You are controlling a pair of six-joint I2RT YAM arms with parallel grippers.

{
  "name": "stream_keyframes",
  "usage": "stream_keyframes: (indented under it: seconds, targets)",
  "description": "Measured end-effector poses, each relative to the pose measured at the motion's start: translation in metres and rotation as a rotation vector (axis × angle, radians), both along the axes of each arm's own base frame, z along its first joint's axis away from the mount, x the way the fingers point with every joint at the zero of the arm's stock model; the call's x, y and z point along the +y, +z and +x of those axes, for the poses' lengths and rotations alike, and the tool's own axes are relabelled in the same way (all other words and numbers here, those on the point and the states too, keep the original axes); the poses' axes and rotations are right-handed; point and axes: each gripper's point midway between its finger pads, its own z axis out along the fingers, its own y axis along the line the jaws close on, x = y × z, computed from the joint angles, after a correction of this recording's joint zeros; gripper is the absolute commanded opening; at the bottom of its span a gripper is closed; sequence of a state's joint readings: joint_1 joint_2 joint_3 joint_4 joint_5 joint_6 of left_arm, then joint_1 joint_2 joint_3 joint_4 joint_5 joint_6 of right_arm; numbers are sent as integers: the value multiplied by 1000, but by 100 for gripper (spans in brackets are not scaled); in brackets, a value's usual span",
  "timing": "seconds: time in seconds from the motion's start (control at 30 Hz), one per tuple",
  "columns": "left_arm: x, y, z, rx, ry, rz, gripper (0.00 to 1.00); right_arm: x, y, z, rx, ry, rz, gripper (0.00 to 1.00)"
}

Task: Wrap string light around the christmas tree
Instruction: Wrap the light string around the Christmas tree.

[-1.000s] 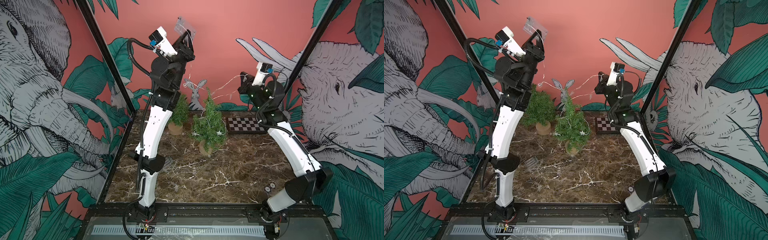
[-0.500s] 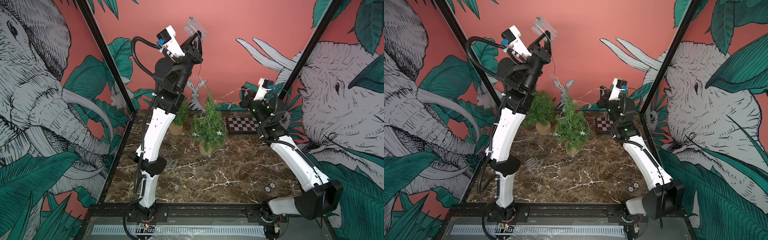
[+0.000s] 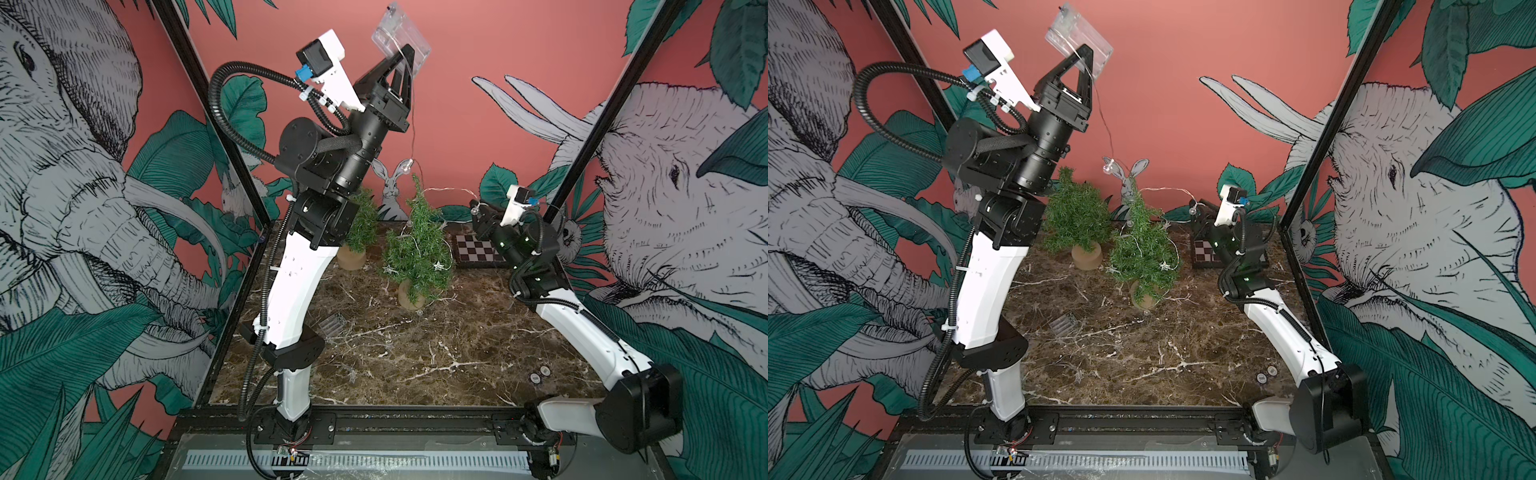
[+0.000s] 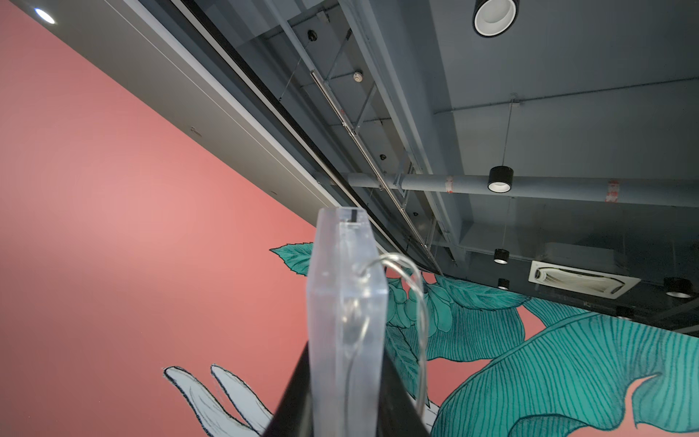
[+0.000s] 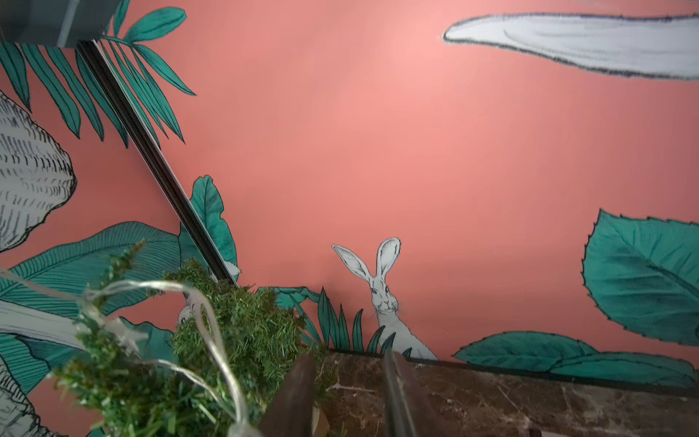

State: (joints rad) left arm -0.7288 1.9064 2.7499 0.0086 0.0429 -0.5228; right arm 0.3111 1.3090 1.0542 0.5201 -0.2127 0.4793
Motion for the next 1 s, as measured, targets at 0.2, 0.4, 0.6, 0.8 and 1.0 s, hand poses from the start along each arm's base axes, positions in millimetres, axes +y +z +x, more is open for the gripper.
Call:
stream_keyframes:
  seconds: [0.2,0.4,0.6,0.8,1.0]
  targets:
    - [-17,-2,-14,-10,-59,22,0,5,-33,-13,47,51,-9,61]
    - [-37,-3,-37,-40,-148,52,0,12,-34,-35,-8,132,-8,74]
    - [-64,-8,-64,-74,-257,91,0,22,-42,-45,-17,212,-18,80]
    - [-87,-14,-88,-93,-325,132,0,26,-47,-51,-18,244,-29,92]
    - [-101,-24,-92,-91,-351,166,0,25,-49,-56,-19,246,-42,99]
